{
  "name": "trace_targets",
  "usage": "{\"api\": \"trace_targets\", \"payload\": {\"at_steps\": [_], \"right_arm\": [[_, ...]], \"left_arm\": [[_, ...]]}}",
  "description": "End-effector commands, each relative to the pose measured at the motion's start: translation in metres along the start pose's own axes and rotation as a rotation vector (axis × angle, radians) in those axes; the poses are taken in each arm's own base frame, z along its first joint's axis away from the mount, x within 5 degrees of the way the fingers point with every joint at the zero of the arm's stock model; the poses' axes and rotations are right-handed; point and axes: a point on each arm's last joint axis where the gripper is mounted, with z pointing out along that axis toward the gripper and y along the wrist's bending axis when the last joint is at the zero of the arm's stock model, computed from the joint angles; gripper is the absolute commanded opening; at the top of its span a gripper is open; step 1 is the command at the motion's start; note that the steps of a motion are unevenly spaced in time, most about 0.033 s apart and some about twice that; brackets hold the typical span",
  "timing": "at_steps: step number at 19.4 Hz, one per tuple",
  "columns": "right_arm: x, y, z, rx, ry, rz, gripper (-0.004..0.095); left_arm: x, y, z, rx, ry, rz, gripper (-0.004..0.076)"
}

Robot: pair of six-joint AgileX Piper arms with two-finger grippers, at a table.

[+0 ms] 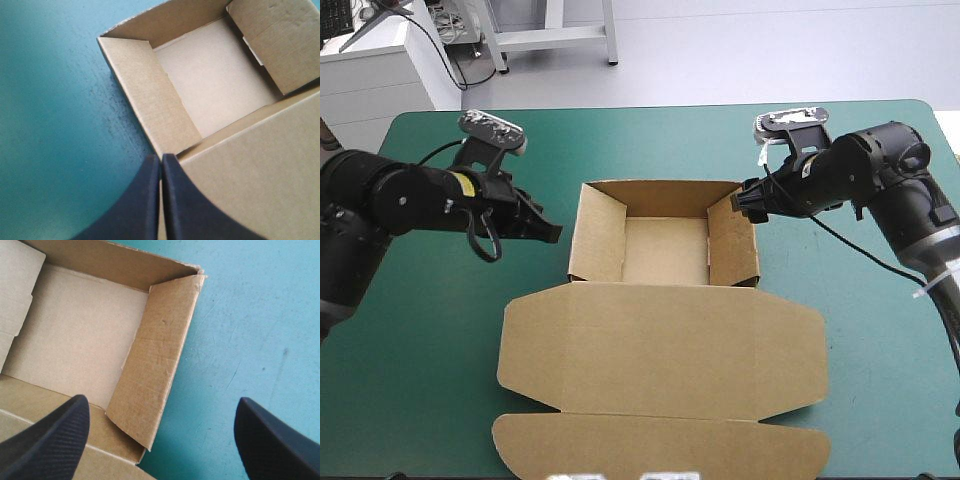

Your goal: Fold the box

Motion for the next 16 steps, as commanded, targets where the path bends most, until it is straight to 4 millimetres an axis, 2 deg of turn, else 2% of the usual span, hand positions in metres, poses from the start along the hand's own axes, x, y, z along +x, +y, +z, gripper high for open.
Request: {"api": "trace_targets", "payload": {"at_steps": [1,2,4,7,8,9,11,13,16], "right_arm": [[-0.003,0.0,-0.019,0.0,-0.069,-0.007,0.0729],[-0.003,0.0,-0.018,0.001,-0.067,-0.004,0.0729],[-0.004,0.0,-0.012,0.0,-0.053,0.008,0.0729],[-0.005,0.0,0.003,0.0,-0.011,0.013,0.0729],[-0.006,0.0,0.014,0.002,0.017,0.015,0.0729],[-0.007,-0.001,0.02,0.004,0.031,0.015,0.0729],[-0.009,-0.002,0.044,0.009,0.085,0.018,0.0728],[-0.011,-0.003,0.069,0.014,0.13,0.02,0.072],[-0.013,-0.004,0.1,0.021,0.158,0.041,0.0711]], "left_arm": [[0.029,-0.003,-0.026,-0.033,0.014,0.019,-0.0008],[0.037,-0.003,-0.027,-0.039,0.026,0.02,-0.0008],[0.066,-0.003,-0.023,-0.048,0.079,0.015,-0.0008],[0.099,-0.005,-0.017,-0.047,0.107,0.003,-0.0008],[0.116,-0.005,-0.012,-0.052,0.12,-0.012,-0.0008],[0.123,-0.005,-0.011,-0.053,0.119,-0.02,-0.0008],[0.152,-0.006,-0.006,-0.054,0.125,-0.043,-0.0008],[0.171,-0.008,-0.005,-0.055,0.128,-0.058,-0.0008],[0.187,-0.009,-0.007,-0.055,0.125,-0.063,-0.0008]]}}
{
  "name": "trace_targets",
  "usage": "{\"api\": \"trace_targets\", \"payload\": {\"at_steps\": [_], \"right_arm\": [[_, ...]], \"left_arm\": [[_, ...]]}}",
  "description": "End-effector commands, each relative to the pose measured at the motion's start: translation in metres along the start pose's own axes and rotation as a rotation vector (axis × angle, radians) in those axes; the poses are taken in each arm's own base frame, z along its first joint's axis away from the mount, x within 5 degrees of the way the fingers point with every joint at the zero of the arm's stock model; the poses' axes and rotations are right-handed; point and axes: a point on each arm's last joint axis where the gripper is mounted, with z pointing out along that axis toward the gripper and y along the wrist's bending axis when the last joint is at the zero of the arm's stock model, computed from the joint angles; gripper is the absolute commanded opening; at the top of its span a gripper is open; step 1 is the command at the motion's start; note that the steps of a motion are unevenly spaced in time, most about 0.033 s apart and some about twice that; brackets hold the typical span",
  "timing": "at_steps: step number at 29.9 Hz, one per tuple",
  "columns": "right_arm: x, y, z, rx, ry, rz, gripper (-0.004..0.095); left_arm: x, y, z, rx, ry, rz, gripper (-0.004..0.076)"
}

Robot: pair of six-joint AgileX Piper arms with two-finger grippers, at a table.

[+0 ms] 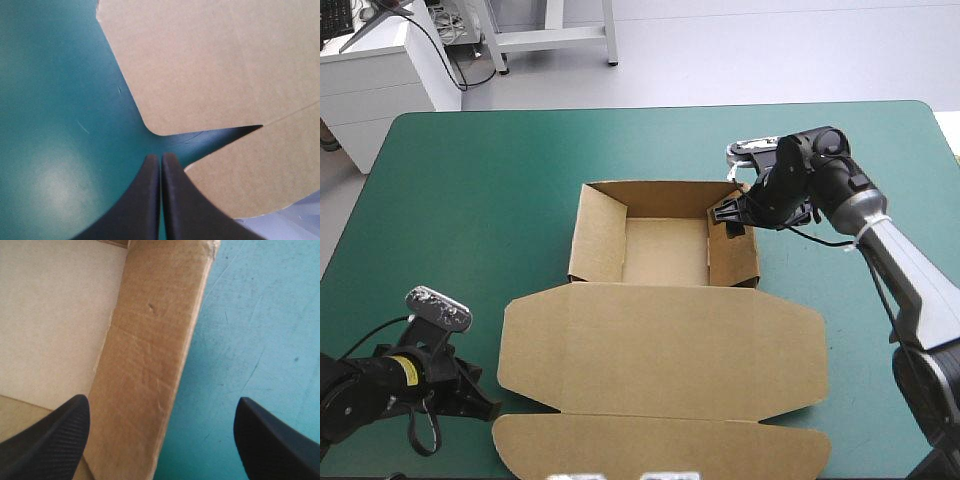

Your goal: Fold the box

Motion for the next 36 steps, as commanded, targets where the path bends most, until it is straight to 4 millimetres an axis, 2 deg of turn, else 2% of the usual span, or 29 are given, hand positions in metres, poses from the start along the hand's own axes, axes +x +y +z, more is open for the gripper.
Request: {"api": "trace_targets", "payload": {"at_steps": [1,6,9,12,17,22,26,29,33,36], "right_arm": [[-0.01,0.001,0.002,-0.007,-0.07,0.011,0.0698],[-0.017,0.0,0.033,-0.002,-0.036,0.027,0.0597],[-0.018,-0.001,0.046,0.001,-0.006,0.028,0.0497],[-0.018,-0.001,0.052,0.003,0.007,0.028,0.0324],[-0.018,-0.001,0.053,0.003,0.009,0.029,-0.0022],[-0.023,-0.002,0.047,0.016,-0.024,-0.003,-0.0019],[-0.036,-0.013,0.03,0.1,-0.09,-0.038,-0.0019],[-0.049,-0.033,0.007,0.185,-0.164,-0.035,-0.0019],[-0.061,-0.069,-0.024,0.272,-0.254,0.012,-0.0019],[-0.062,-0.108,-0.042,0.324,-0.297,0.083,-0.0019]], "left_arm": [[0.004,-0.001,-0.007,0.002,-0.079,-0.012,-0.0008],[0.01,-0.001,-0.016,-0.007,-0.123,-0.012,-0.0008],[0.011,-0.001,-0.017,-0.008,-0.129,-0.011,-0.0008],[0.012,-0.001,-0.016,-0.01,-0.126,-0.01,-0.0008],[0.012,0.001,-0.015,-0.024,-0.121,-0.006,-0.0008],[0.012,0.002,-0.015,-0.035,-0.121,-0.003,-0.0008],[0.012,0.002,-0.015,-0.039,-0.121,-0.002,-0.0008],[0.012,0.002,-0.015,-0.042,-0.121,-0.001,-0.0008],[0.012,0.004,-0.015,-0.057,-0.12,0.004,-0.0008],[0.012,0.005,-0.015,-0.075,-0.119,0.01,-0.0008]]}}
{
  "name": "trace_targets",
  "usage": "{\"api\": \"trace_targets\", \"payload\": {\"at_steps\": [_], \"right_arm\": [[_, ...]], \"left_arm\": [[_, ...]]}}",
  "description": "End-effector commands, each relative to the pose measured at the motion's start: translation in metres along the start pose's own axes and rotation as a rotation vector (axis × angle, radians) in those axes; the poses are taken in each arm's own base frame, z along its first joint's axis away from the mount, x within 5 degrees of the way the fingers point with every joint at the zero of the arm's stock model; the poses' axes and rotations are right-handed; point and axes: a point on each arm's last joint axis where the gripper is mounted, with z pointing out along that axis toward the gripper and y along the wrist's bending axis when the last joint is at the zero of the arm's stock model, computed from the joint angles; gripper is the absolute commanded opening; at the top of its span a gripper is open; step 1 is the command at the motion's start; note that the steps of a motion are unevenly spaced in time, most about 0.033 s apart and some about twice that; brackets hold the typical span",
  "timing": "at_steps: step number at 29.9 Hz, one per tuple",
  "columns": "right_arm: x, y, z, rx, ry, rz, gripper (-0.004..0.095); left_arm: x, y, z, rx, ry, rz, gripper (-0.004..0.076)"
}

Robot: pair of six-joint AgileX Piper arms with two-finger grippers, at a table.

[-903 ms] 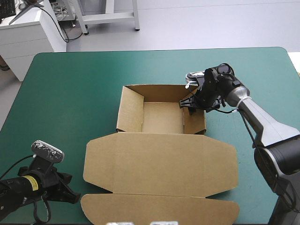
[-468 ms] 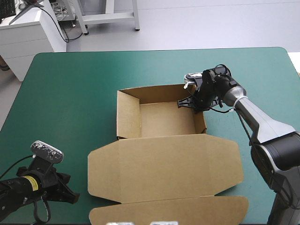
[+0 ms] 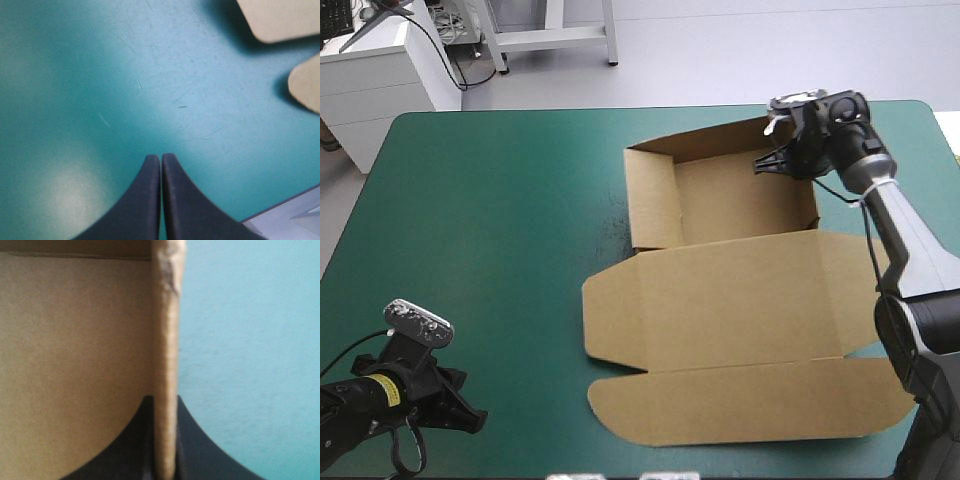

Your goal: Fold the box

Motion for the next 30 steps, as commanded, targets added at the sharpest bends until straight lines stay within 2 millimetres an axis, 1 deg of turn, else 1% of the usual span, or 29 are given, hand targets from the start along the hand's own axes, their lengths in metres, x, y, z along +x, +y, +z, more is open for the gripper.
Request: {"api": "trace_targets", "payload": {"at_steps": [1,4,9,11,14,17,19,22,26,27,29,30], "right_arm": [[-0.012,-0.056,-0.044,0.098,-0.147,0.073,-0.0019],[-0.005,-0.1,-0.042,0.156,-0.14,0.146,-0.0019],[0.014,-0.169,-0.034,0.22,-0.115,0.307,-0.0019],[0.022,-0.191,-0.03,0.213,-0.114,0.375,-0.0019],[0.033,-0.213,-0.021,0.172,-0.096,0.438,-0.0018],[0.042,-0.228,-0.006,0.154,-0.055,0.472,0.0015],[0.048,-0.235,0.003,0.165,-0.022,0.478,0.0085],[0.052,-0.241,0.011,0.177,0.001,0.482,0.0247],[0.052,-0.243,0.01,0.18,-0.006,0.452,0.0534],[0.051,-0.242,0.007,0.182,-0.012,0.451,0.0599],[0.051,-0.241,0.001,0.184,-0.018,0.45,0.0669],[0.051,-0.241,-0.002,0.185,-0.021,0.45,0.0673]], "left_arm": [[-0.007,0.002,-0.006,-0.023,-0.061,0.002,-0.0008],[-0.007,0.004,-0.006,-0.042,-0.06,0.008,-0.0008],[-0.008,0.005,-0.006,-0.05,-0.064,0.011,-0.0008],[-0.008,0.005,-0.006,-0.05,-0.067,0.011,-0.0008],[-0.008,0.005,-0.006,-0.05,-0.07,0.011,-0.0008],[-0.008,0.005,-0.006,-0.05,-0.072,0.011,-0.0008],[-0.008,0.005,-0.006,-0.05,-0.072,0.011,-0.0008],[-0.008,0.005,-0.006,-0.05,-0.072,0.011,-0.0008],[-0.008,0.004,-0.006,-0.046,-0.072,0.01,-0.0008],[-0.008,0.004,-0.006,-0.046,-0.072,0.01,-0.0008],[-0.008,0.004,-0.006,-0.046,-0.072,0.01,-0.0008],[-0.008,0.004,-0.006,-0.046,-0.072,0.01,-0.0008]]}}
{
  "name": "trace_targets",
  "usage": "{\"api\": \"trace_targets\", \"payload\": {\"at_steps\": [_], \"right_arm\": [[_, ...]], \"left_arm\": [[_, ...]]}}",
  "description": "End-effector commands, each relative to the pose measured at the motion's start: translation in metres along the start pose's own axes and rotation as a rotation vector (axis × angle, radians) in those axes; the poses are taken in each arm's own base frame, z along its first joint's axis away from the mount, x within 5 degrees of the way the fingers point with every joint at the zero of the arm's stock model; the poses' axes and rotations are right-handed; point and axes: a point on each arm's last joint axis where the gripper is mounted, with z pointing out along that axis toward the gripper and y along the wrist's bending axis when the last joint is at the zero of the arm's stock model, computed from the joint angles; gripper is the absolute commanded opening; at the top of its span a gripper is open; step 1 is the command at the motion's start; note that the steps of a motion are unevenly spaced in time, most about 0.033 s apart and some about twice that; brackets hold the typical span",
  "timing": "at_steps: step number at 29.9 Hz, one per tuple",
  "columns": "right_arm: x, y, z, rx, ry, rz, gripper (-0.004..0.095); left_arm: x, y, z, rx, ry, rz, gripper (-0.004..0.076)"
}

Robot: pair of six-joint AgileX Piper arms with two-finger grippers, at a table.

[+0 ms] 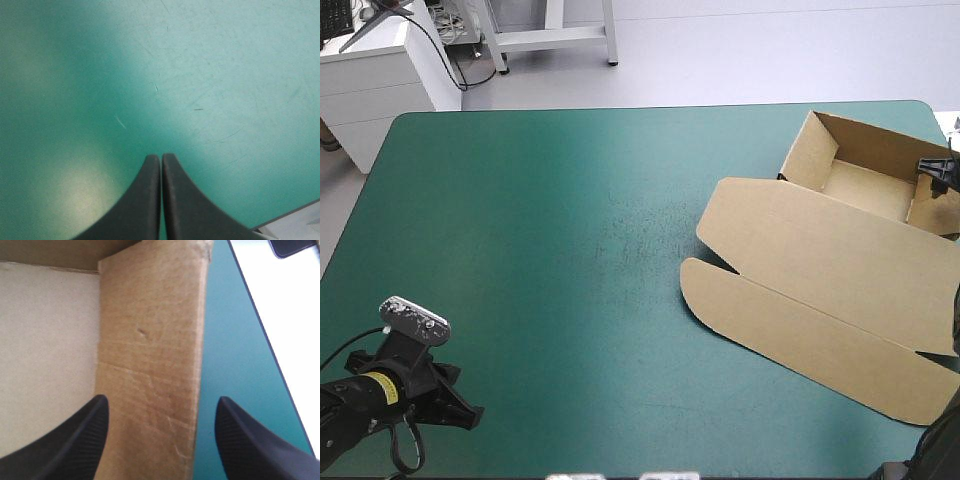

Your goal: Fold the box

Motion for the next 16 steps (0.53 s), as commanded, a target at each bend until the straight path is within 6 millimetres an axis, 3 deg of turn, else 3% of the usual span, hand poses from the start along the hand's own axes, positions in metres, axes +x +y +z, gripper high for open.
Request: {"api": "trace_targets", "payload": {"at_steps": [1,7,10,15,16], "right_arm": [[-0.01,-0.003,-0.055,0.011,-0.152,-0.008,0.0673],[-0.006,-0.001,-0.091,0.0,-0.207,-0.001,0.0576],[-0.002,0.004,-0.114,-0.047,-0.241,0.0,0.0391],[0.007,0.016,-0.143,-0.172,-0.267,-0.064,-0.0014],[0.008,0.02,-0.146,-0.203,-0.266,-0.078,-0.0011]], "left_arm": [[-0.008,0.0,-0.006,-0.001,-0.065,-0.007,-0.0008],[-0.008,0.0,-0.006,-0.001,-0.065,-0.007,-0.0008],[-0.007,0.0,-0.006,-0.001,-0.06,-0.007,-0.0008],[-0.007,0.0,-0.006,-0.001,-0.06,-0.007,-0.0008],[-0.007,0.0,-0.006,-0.001,-0.06,-0.007,-0.0008]]}}
